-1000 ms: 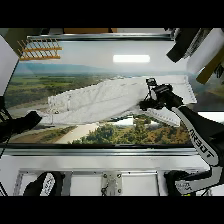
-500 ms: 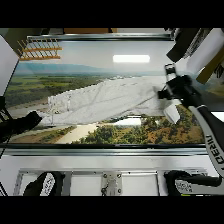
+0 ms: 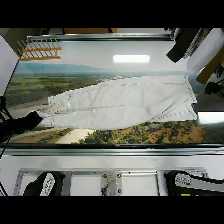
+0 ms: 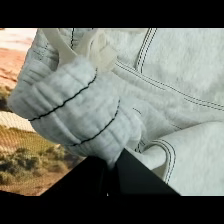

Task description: Fold the clothes and pants, and hang the long-sleeved shirts on hangers.

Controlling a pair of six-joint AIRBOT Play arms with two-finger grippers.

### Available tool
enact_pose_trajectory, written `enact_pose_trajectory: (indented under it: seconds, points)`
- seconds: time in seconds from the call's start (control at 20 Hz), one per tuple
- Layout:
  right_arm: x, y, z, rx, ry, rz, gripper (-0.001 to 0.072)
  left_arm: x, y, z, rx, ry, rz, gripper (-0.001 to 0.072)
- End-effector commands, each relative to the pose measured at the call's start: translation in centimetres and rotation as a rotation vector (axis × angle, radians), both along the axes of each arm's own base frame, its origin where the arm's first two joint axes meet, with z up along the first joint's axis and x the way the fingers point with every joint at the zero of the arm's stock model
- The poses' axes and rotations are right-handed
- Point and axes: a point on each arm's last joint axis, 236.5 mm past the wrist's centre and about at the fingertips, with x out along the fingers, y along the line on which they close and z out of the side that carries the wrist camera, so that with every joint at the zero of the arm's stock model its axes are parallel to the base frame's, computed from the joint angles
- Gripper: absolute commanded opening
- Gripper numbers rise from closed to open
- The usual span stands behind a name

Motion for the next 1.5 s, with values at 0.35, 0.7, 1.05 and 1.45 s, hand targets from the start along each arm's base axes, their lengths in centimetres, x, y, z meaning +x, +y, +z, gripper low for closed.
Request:
enact_pose_trajectory:
  seconds: [0.35, 0.7, 1.05, 1.45]
  points:
    - [-11.4, 3.6, -10.5, 0.69, 0.023, -0.183, 0.0652, 0.0, 0.0, 0.0, 0.0, -0.001, 0.001, 0.0022]
    - [-9.2, 8.6, -15.7, 0.798, -0.141, -0.192, 0.0652, 0.1, 0.0, 0.1, -0.004, -0.006, 0.003, 0.0023]
    - [-5.2, 11.0, -15.4, 0.691, -0.168, -0.065, 0.0606, 0.5, 0.4, 0.3, 0.01, -0.023, 0.017, 0.0023]
    - [-3.3, 10.4, -13.0, 0.562, -0.109, 0.053, 0.002, 2.4, 1.2, 0.1, -0.039, 0.031, 0.015, 0.0021]
